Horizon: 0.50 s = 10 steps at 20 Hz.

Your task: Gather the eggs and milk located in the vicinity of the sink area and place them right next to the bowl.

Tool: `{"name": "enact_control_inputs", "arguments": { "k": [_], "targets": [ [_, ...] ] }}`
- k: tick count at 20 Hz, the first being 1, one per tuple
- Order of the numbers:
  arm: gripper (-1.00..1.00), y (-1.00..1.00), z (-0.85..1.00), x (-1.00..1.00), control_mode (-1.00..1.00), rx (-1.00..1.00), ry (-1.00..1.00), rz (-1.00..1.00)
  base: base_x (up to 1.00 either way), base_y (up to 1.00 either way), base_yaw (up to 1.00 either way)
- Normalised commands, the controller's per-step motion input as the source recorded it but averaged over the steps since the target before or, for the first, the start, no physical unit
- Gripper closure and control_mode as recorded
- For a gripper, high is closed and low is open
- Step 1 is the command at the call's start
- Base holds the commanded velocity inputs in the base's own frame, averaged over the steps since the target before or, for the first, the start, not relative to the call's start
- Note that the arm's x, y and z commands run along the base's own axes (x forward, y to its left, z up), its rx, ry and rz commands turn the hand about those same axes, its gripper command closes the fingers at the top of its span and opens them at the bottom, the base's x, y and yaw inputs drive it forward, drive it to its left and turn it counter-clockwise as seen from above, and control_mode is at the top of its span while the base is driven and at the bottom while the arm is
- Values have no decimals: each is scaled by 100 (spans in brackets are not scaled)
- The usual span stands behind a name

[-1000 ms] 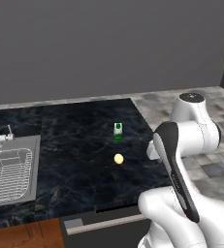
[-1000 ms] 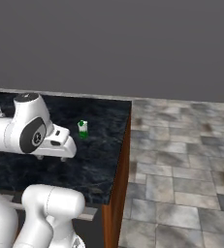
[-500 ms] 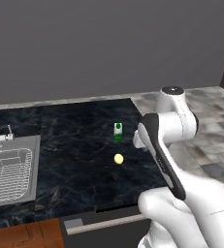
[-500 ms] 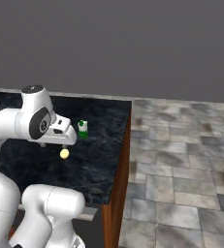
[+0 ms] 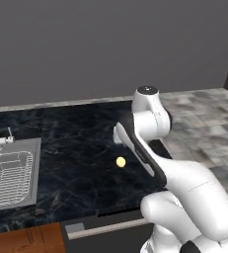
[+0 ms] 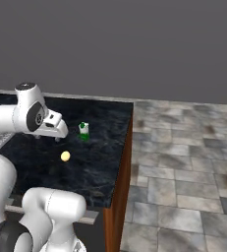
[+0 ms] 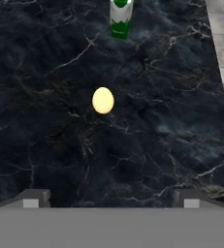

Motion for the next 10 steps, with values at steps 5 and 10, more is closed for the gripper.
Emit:
{"name": "enact_control_inputs", "arguments": {
  "k": [5, 10],
  "targets": [
    [-100, 0, -34, 60, -100, 0, 0, 0, 0, 0, 0],
    [-100, 0, -39, 50, -100, 0, 0, 0, 0, 0, 0]
  ]
}}
